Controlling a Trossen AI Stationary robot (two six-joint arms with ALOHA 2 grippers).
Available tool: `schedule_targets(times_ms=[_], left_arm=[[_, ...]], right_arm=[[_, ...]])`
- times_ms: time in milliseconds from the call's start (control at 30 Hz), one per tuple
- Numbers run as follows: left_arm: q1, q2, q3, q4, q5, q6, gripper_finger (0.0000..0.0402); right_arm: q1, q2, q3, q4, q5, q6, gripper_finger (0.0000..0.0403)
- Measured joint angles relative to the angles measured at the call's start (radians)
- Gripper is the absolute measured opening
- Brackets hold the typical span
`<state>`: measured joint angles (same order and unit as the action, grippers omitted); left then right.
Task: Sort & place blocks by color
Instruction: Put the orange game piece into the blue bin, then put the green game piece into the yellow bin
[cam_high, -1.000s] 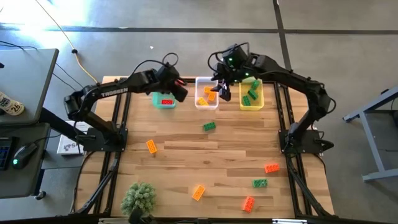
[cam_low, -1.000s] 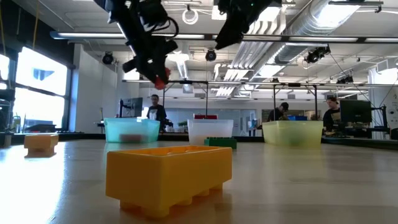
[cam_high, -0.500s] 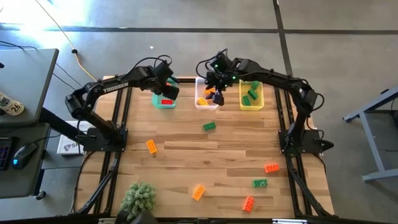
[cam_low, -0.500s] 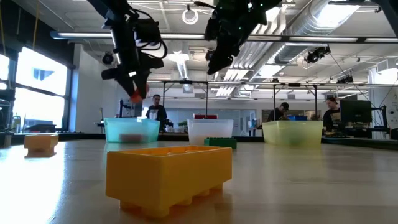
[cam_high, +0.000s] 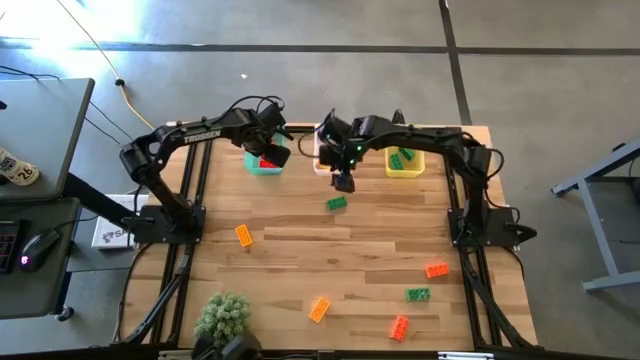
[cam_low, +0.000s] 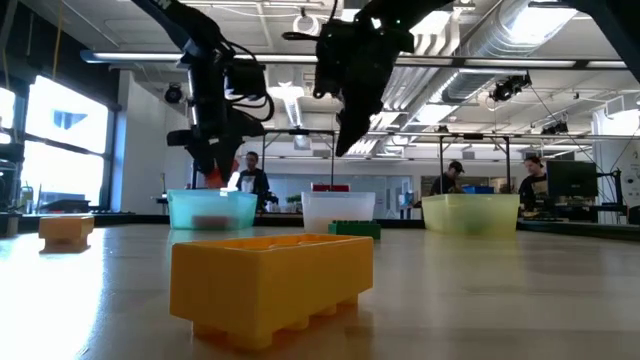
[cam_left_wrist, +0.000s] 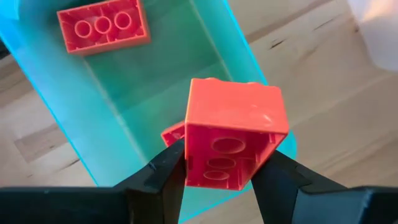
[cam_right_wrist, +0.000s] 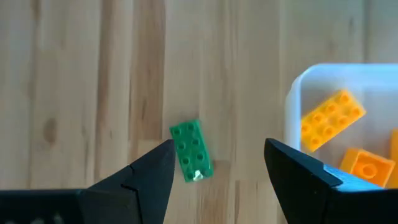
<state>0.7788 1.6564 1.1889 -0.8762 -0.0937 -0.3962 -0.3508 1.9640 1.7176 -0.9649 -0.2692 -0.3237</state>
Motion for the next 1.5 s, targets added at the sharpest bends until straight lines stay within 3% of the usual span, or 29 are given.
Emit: schedule_targets(times_ms=[433, 567, 800, 1067, 1200, 1367, 1500], left_arm=[[0.0, 0.015, 0.0, -0.001, 0.004, 0.041, 0.0214], [0.0, 0.015, 0.0, -0.002, 0.02, 0.042, 0.0217], [0.0, 0.015, 0.0, -0.003, 0.135, 0.085, 0.0216], [0.0, 0.013, 0.031, -0.031, 0.137, 0.086, 0.0218], [0.0, 0.012, 0.069, -0.052, 0.135, 0.112, 0.0218], [0.0, 0.012, 0.102, -0.059, 0.135, 0.13, 0.0218], [0.0, 0.012, 0.114, -0.059, 0.135, 0.13, 0.0218]], right_arm=[[0.09, 0.083, 0.001, -0.038, 0.082, -0.115, 0.0234], [0.11, 0.126, 0.001, -0.037, 0.102, -0.127, 0.0234], [0.128, 0.187, 0.001, -0.013, 0.14, -0.125, 0.0234], [0.141, 0.272, 0.001, -0.023, 0.191, -0.095, 0.0231], [0.142, 0.286, 0.006, -0.034, 0.204, -0.061, 0.0204], [0.142, 0.287, 0.009, -0.042, 0.191, -0.031, 0.0114], [0.141, 0.274, 0.007, -0.044, 0.183, -0.016, 0.011]])
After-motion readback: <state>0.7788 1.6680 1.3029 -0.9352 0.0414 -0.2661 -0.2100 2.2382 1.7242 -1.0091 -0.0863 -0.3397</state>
